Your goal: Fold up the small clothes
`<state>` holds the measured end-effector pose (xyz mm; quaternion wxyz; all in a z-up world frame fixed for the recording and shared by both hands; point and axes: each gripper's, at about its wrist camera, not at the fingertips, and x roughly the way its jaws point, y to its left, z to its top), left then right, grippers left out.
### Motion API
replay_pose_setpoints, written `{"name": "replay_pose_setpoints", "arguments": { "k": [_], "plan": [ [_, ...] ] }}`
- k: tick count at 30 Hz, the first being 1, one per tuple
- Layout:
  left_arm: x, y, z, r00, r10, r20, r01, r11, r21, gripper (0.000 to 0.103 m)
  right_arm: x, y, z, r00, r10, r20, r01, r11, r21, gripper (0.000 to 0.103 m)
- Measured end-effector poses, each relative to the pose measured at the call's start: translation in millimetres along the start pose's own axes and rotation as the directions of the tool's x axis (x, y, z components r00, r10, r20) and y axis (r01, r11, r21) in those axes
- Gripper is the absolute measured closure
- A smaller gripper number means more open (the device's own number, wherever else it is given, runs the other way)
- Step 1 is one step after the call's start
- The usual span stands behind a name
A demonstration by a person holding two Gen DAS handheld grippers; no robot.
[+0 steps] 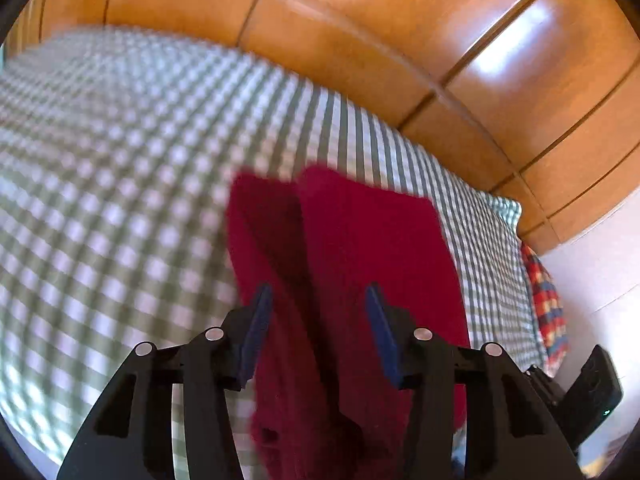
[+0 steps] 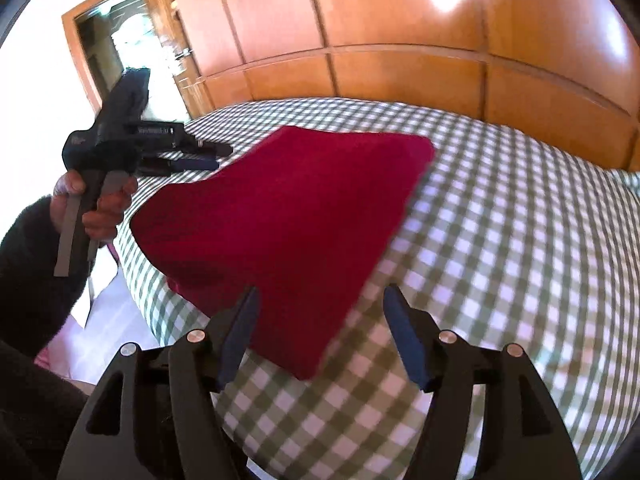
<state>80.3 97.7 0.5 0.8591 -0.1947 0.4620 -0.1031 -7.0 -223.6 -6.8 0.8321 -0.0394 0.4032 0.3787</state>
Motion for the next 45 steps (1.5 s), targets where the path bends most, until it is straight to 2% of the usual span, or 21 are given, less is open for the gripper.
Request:
{"name": "replay_pose_setpoints", "arguments": {
  "k": [3,4,5,7,9,11,13,18,19,21,24,25,27,29,31,33,34,36,37,42,45],
  "plan": [
    [-17,4,4,0.999,-0.031,0.044,0.032,0.999,-0.010,0.056,13,13,5,1.000,0.013,-0.010,-0.013,0.999,-0.037,0.039],
    [-16,4,7,0.998,-0.058,0.032,0.058,0.998,-0.016,0.056,18,17,5,1.000,0.018,-0.016,-0.018,0.999,-0.043,0.039],
    [-11,3,8,0.998,-0.058,0.014,0.058,0.998,-0.012,0.055,22,21,5,1.000,0.018,-0.020,-0.019,0.999,-0.051,0.039],
    [7,-4,10,0.998,-0.049,-0.044,0.050,0.999,0.016,0.045,27,25,3,0.999,0.020,-0.025,-0.022,0.998,-0.057,0.039],
    [30,-7,9,0.994,-0.038,-0.103,0.039,0.999,0.008,0.045,29,27,3,0.999,0.020,-0.029,-0.021,0.998,-0.056,0.039],
    [47,-8,6,0.986,-0.058,-0.158,0.059,0.998,0.004,0.067,29,28,3,1.000,0.015,-0.027,-0.017,0.998,-0.061,0.039],
    [41,-15,3,0.991,-0.060,-0.119,0.066,0.997,0.041,0.089,30,30,4,1.000,0.020,-0.024,-0.022,0.998,-0.066,0.039],
    [-7,-24,-5,0.994,-0.090,0.055,0.085,0.994,0.072,0.090,35,35,1,0.998,0.050,-0.034,-0.053,0.996,-0.074,0.039],
    [-14,-22,-9,0.994,-0.071,0.079,0.066,0.995,0.070,0.090,38,38,-1,0.998,0.056,-0.038,-0.059,0.995,-0.078,0.038],
    [-9,-16,-17,0.996,0.013,0.083,-0.019,0.998,0.068,0.090,43,43,-3,0.997,0.062,-0.047,-0.067,0.994,-0.089,0.036],
    [30,5,-27,0.987,0.161,-0.010,-0.160,0.986,0.048,0.090,57,54,-8,0.996,0.058,-0.072,-0.066,0.991,-0.120,0.034],
    [35,8,-30,0.985,0.173,-0.013,-0.173,0.984,0.039,0.089,63,58,-11,0.996,0.041,-0.084,-0.052,0.990,-0.134,0.034],
    [35,2,-31,0.980,0.200,0.007,-0.200,0.978,0.055,0.088,70,63,-16,0.996,0.003,-0.090,-0.018,0.987,-0.161,0.032],
    [26,-13,-29,0.967,0.254,0.034,-0.256,0.964,0.074,0.082,70,63,-17,0.996,-0.016,-0.088,0.002,0.987,-0.158,0.031],
    [8,-27,-29,0.951,0.291,0.101,-0.299,0.951,0.076,0.082,67,59,-16,0.996,-0.004,-0.088,-0.009,0.990,-0.140,0.030],
    [-8,-39,-34,0.938,0.299,0.176,-0.317,0.944,0.088,0.082,62,53,-14,0.996,0.017,-0.085,-0.027,0.993,-0.115,0.030],
    [-18,-46,-39,0.938,0.270,0.218,-0.296,0.950,0.100,0.082,60,52,-14,0.996,0.025,-0.084,-0.034,0.993,-0.109,0.030],
    [-25,-57,-47,0.935,0.245,0.258,-0.285,0.949,0.133,0.082,51,46,-11,0.995,0.054,-0.081,-0.061,0.995,-0.081,0.030],
    [-23,-64,-53,0.929,0.256,0.269,-0.305,0.939,0.160,0.082,47,44,-10,0.995,0.066,-0.078,-0.071,0.995,-0.064,0.031],
    [-1,-71,-67,0.935,0.277,0.222,-0.322,0.924,0.205,0.082,22,19,11,0.996,0.094,-0.006,-0.094,0.994,0.057,0.031],
    [7,-63,-73,0.933,0.294,0.209,-0.334,0.923,0.191,0.082,25,15,23,0.998,0.063,0.006,-0.063,0.997,0.053,0.036]
  ]
}}
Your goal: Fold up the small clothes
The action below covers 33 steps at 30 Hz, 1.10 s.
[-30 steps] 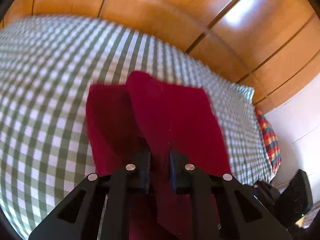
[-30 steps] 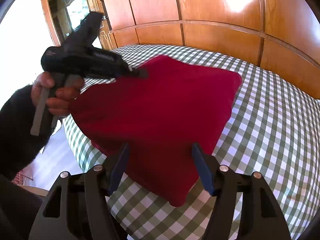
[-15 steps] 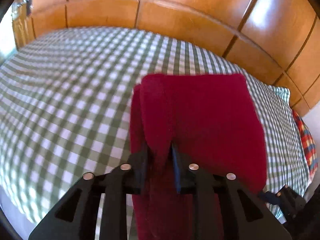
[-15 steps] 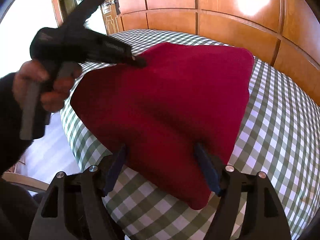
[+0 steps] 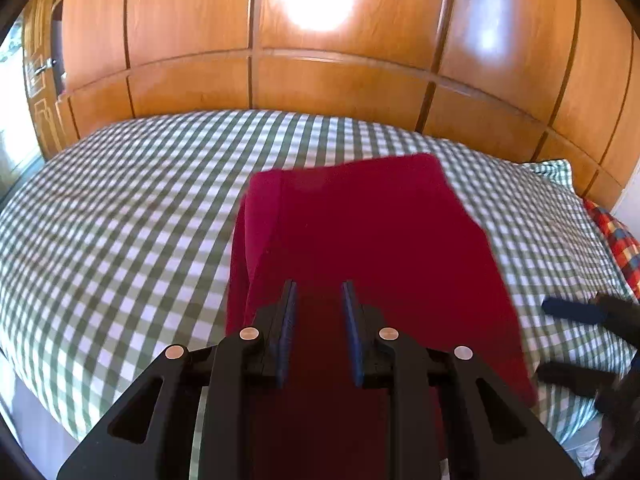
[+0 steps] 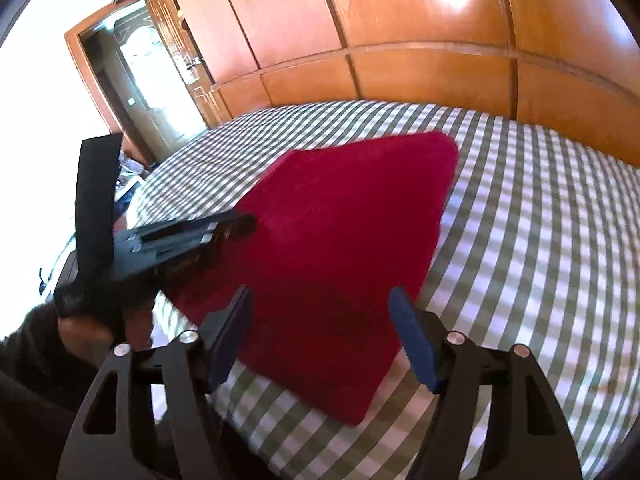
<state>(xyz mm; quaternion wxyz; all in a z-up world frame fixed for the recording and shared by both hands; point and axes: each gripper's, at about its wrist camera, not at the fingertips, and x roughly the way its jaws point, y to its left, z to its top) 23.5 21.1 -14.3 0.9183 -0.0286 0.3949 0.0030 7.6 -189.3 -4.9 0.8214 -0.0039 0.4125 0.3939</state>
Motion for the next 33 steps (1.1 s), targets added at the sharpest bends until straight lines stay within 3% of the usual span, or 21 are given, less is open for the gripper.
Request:
{"name": "replay_pose_setpoints", "arguments": {
  "k": [3,7,14,18,20,21,22,24,28,33],
  "plan": [
    [6,7,-6,1.000,0.001,-0.008,-0.001,1.000,-0.013,0.082,18,5,0,0.999,-0.028,-0.032,0.027,0.999,-0.041,0.042],
    [16,13,-15,0.999,-0.017,-0.033,0.016,1.000,-0.021,0.082,51,10,-29,0.987,-0.150,-0.061,0.140,0.979,-0.147,0.043],
    [10,12,-16,1.000,-0.018,-0.016,0.017,0.999,-0.035,0.082,44,13,-29,0.987,-0.152,-0.050,0.144,0.980,-0.134,0.040],
    [1,10,-15,1.000,-0.015,-0.007,0.015,1.000,-0.026,0.082,41,8,-23,0.989,-0.132,-0.065,0.124,0.987,-0.106,0.028],
    [-6,11,-13,1.000,-0.027,0.004,0.027,0.999,-0.028,0.075,37,2,-17,0.992,-0.100,-0.076,0.095,0.993,-0.065,0.025],
    [-12,13,-11,0.999,-0.037,0.019,0.037,0.999,-0.034,0.065,33,-3,-13,0.994,-0.081,-0.075,0.078,0.996,-0.038,0.024],
    [-17,15,-10,0.999,-0.032,0.035,0.034,0.999,-0.041,0.048,29,-9,-9,0.996,-0.059,-0.064,0.059,0.998,-0.003,0.021],
    [-28,24,-7,0.997,-0.036,0.075,0.042,0.996,-0.076,0.037,23,-18,-2,0.999,-0.024,-0.049,0.026,0.998,0.057,0.017],
    [-26,41,-2,0.998,-0.032,0.056,0.039,0.991,-0.131,0.037,19,-46,7,0.999,0.019,-0.026,-0.014,0.981,0.195,0.016],
    [-7,48,0,1.000,-0.030,-0.008,0.028,0.992,-0.124,0.037,23,-75,11,0.997,0.071,-0.008,-0.064,0.940,0.335,0.016]
  ]
}}
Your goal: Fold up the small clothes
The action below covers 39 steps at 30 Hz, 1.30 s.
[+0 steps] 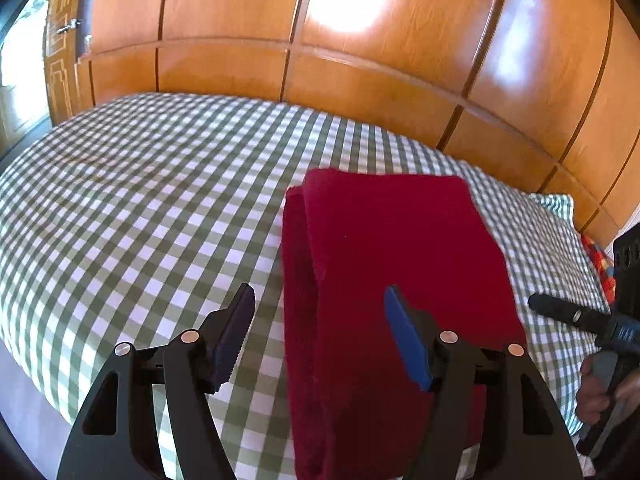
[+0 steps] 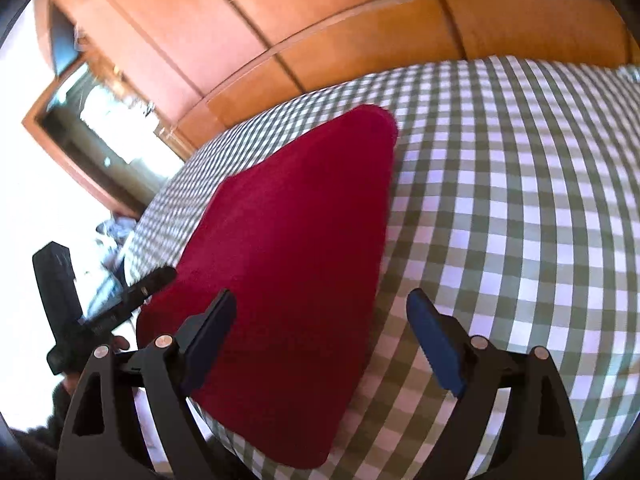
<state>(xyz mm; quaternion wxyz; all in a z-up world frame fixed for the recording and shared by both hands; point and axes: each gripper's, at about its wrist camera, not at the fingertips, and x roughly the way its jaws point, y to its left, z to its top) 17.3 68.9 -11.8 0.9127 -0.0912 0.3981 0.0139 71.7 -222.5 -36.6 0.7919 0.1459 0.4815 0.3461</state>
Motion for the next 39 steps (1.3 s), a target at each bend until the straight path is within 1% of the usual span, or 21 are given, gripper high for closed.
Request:
{"name": "replay_pose_setpoints", "arguments": {
  "k": [1,2,6,9,10,14,15,16,17,18,19,20,22,24,27,29,30,33,35,36,39],
  "plan": [
    [7,2,1,1.000,0.004,-0.023,-0.004,1.000,0.003,0.037,1,-3,3,1.000,0.007,0.000,-0.007,1.000,0.015,0.016],
    [15,5,2,0.998,-0.010,-0.054,0.010,1.000,0.000,0.037,3,-7,7,1.000,0.015,-0.002,-0.015,0.999,0.032,0.016],
    [38,22,3,0.985,-0.115,-0.128,0.106,0.991,-0.080,0.037,18,-17,16,0.998,0.059,-0.033,-0.056,0.996,0.073,0.018],
    [51,40,1,0.964,-0.216,-0.156,0.191,0.968,-0.165,0.036,34,-16,16,0.995,0.075,-0.070,-0.070,0.995,0.076,0.024],
    [55,46,0,0.952,-0.260,-0.160,0.229,0.955,-0.191,0.036,42,-17,17,0.992,0.095,-0.083,-0.088,0.993,0.083,0.025],
    [67,60,-8,0.922,-0.358,-0.146,0.318,0.917,-0.242,0.036,75,-19,24,0.976,0.183,-0.121,-0.168,0.978,0.126,0.029],
    [69,64,-10,0.916,-0.378,-0.137,0.337,0.906,-0.255,0.036,81,-18,26,0.972,0.198,-0.126,-0.181,0.975,0.132,0.033],
    [70,66,-12,0.908,-0.400,-0.124,0.358,0.896,-0.264,0.038,84,-17,26,0.969,0.210,-0.132,-0.193,0.972,0.133,0.041],
    [70,67,-14,0.903,-0.415,-0.112,0.375,0.888,-0.266,0.042,83,-15,27,0.967,0.216,-0.134,-0.200,0.971,0.128,0.044],
    [70,67,-15,0.888,-0.448,-0.102,0.408,0.871,-0.274,0.057,81,-14,27,0.967,0.218,-0.132,-0.202,0.972,0.120,0.054],
    [69,65,-17,0.858,-0.507,-0.084,0.464,0.833,-0.301,0.067,76,-11,27,0.969,0.213,-0.127,-0.200,0.974,0.103,0.061],
    [67,64,-18,0.856,-0.511,-0.072,0.468,0.828,-0.308,0.068,72,-7,27,0.971,0.206,-0.122,-0.196,0.977,0.086,0.064],
    [62,55,-19,0.862,-0.503,-0.060,0.471,0.839,-0.274,0.072,57,2,26,0.976,0.194,-0.103,-0.191,0.981,0.036,0.067],
    [57,49,-19,0.849,-0.526,-0.044,0.495,0.822,-0.281,0.074,43,9,24,0.980,0.180,-0.081,-0.181,0.983,0.000,0.068],
    [53,27,-17,0.837,-0.545,-0.057,0.519,0.822,-0.236,0.075,13,7,20,0.988,0.154,-0.033,-0.155,0.988,-0.025,0.068],
    [54,-1,-13,0.820,-0.567,-0.076,0.546,0.815,-0.195,0.075,-9,-4,18,0.993,0.122,0.006,-0.122,0.992,-0.027,0.068],
    [56,-13,-10,0.808,-0.583,-0.083,0.563,0.806,-0.183,0.075,-25,-12,18,0.994,0.100,0.031,-0.099,0.995,-0.022,0.068],
    [68,-76,7,0.762,-0.634,-0.131,0.623,0.773,-0.116,0.076,-63,-35,17,0.994,0.037,0.101,-0.036,0.999,-0.013,0.068],
    [75,-113,17,0.740,-0.654,-0.157,0.652,0.755,-0.070,0.076,-89,-52,18,0.989,-0.010,0.150,0.010,1.000,0.005,0.068],
    [79,-135,22,0.734,-0.657,-0.172,0.661,0.749,-0.042,0.076,-100,-60,19,0.985,-0.030,0.171,0.027,1.000,0.016,0.068],
    [98,-207,41,0.706,-0.671,-0.225,0.693,0.720,0.026,0.076,-141,-94,24,0.960,-0.119,0.254,0.106,0.992,0.063,0.068]
  ]
}}
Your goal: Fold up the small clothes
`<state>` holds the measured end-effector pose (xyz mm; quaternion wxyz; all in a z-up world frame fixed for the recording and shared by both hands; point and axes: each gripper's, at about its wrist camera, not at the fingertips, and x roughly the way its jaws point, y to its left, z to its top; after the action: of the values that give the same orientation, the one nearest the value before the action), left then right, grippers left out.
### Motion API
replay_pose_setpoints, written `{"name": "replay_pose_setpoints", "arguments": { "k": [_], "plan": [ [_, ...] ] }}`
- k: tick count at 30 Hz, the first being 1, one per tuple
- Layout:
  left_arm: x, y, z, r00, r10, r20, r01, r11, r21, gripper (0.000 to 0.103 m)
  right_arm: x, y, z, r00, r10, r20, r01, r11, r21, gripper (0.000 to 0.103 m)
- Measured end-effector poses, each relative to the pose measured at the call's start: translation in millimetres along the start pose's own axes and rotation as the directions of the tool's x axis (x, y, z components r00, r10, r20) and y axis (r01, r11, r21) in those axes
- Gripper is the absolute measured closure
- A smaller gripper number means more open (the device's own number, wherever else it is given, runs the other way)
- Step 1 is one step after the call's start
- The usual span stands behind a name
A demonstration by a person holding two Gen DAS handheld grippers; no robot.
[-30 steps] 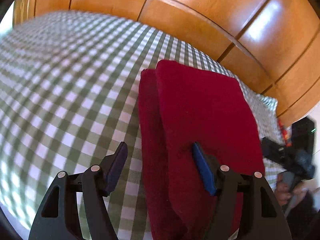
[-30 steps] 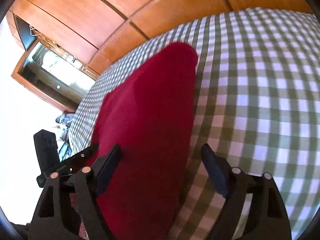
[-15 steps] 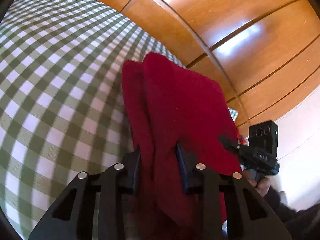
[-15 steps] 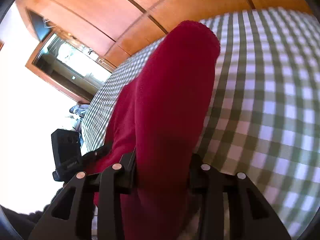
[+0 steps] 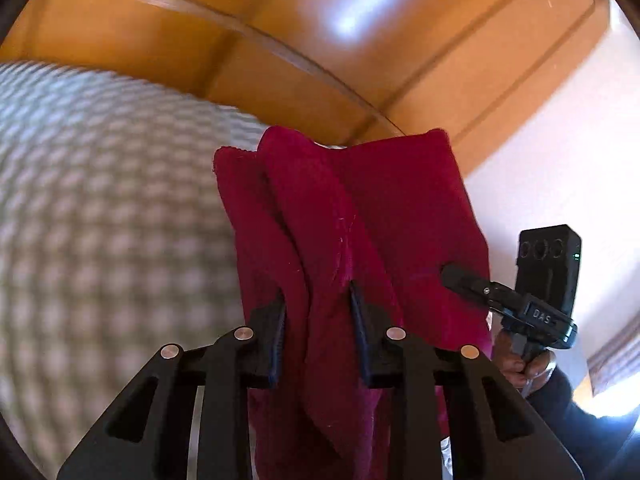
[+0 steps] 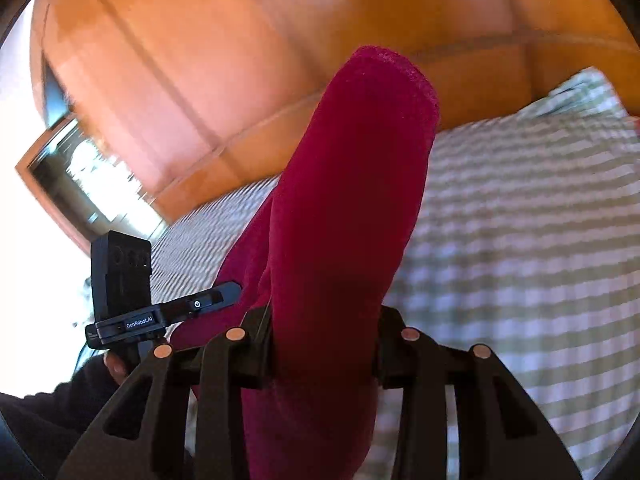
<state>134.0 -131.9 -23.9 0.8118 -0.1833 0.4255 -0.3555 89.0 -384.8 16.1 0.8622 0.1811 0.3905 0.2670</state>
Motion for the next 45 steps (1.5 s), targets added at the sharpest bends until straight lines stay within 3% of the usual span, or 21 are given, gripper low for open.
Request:
{"name": "replay_pose_setpoints", "arguments": {
  "k": [5,8,10,11,13,14,16,18,20,24,27,29,32,34,36,41,45],
  "plan": [
    [93,-68,49,0.997,0.014,-0.070,-0.005,0.991,0.131,0.077,-41,-62,19,0.989,-0.112,0.096,0.105,0.991,0.079,0.068],
    [146,-96,58,0.989,0.094,-0.113,-0.068,0.974,0.215,0.077,-51,-104,19,0.980,-0.173,0.102,0.157,0.976,0.151,0.067],
    [180,-96,56,0.967,0.212,-0.142,-0.173,0.953,0.249,0.077,-46,-133,8,0.971,-0.229,0.073,0.209,0.955,0.211,0.065],
    [199,-93,52,0.944,0.285,-0.166,-0.235,0.935,0.266,0.077,-41,-145,2,0.968,-0.247,0.050,0.229,0.946,0.231,0.063],
    [222,-89,43,0.916,0.360,-0.176,-0.296,0.903,0.310,0.074,-23,-164,-19,0.951,-0.310,-0.008,0.301,0.915,0.268,0.050],
    [226,-91,39,0.910,0.389,-0.144,-0.322,0.881,0.346,0.071,-21,-168,-27,0.947,-0.322,-0.007,0.312,0.910,0.275,0.048],
    [227,-97,35,0.906,0.408,-0.111,-0.341,0.860,0.379,0.070,-24,-173,-37,0.939,-0.342,0.028,0.316,0.895,0.315,0.030],
    [225,-96,38,0.909,0.399,-0.122,-0.334,0.872,0.359,0.068,-30,-167,-40,0.938,-0.345,0.036,0.313,0.888,0.337,0.029],
    [214,-97,41,0.913,0.390,-0.119,-0.336,0.884,0.325,0.066,-46,-155,-35,0.915,-0.400,0.052,0.369,0.883,0.291,0.028],
    [182,-105,42,0.910,0.414,-0.023,-0.389,0.872,0.298,0.066,-86,-125,-29,0.879,-0.459,0.130,0.427,0.878,0.216,0.031],
    [152,-115,36,0.918,0.392,0.067,-0.395,0.877,0.273,0.066,-99,-106,-27,0.889,-0.430,0.158,0.405,0.899,0.166,0.044],
    [135,-124,25,0.928,0.360,0.097,-0.373,0.882,0.289,0.066,-99,-84,-33,0.909,-0.387,0.154,0.372,0.921,0.117,0.052],
    [138,-131,11,0.933,0.356,0.052,-0.353,0.879,0.321,0.066,-78,-68,-42,0.924,-0.366,0.109,0.360,0.930,0.068,0.054],
    [157,-125,2,0.909,0.416,-0.018,-0.385,0.857,0.342,0.066,-56,-62,-58,0.917,-0.398,0.035,0.395,0.916,0.062,0.053],
    [174,-111,-8,0.881,0.467,-0.069,-0.416,0.837,0.355,0.066,-37,-60,-75,0.896,-0.443,-0.020,0.444,0.896,0.024,0.053],
    [167,-99,-12,0.887,0.455,-0.079,-0.415,0.860,0.297,0.065,-26,-62,-91,0.876,-0.483,0.011,0.482,0.876,0.025,0.052],
    [146,-109,-13,0.878,0.478,-0.024,-0.452,0.845,0.285,0.065,-32,-61,-86,0.875,-0.483,0.028,0.481,0.875,0.052,0.045]
  ]
}}
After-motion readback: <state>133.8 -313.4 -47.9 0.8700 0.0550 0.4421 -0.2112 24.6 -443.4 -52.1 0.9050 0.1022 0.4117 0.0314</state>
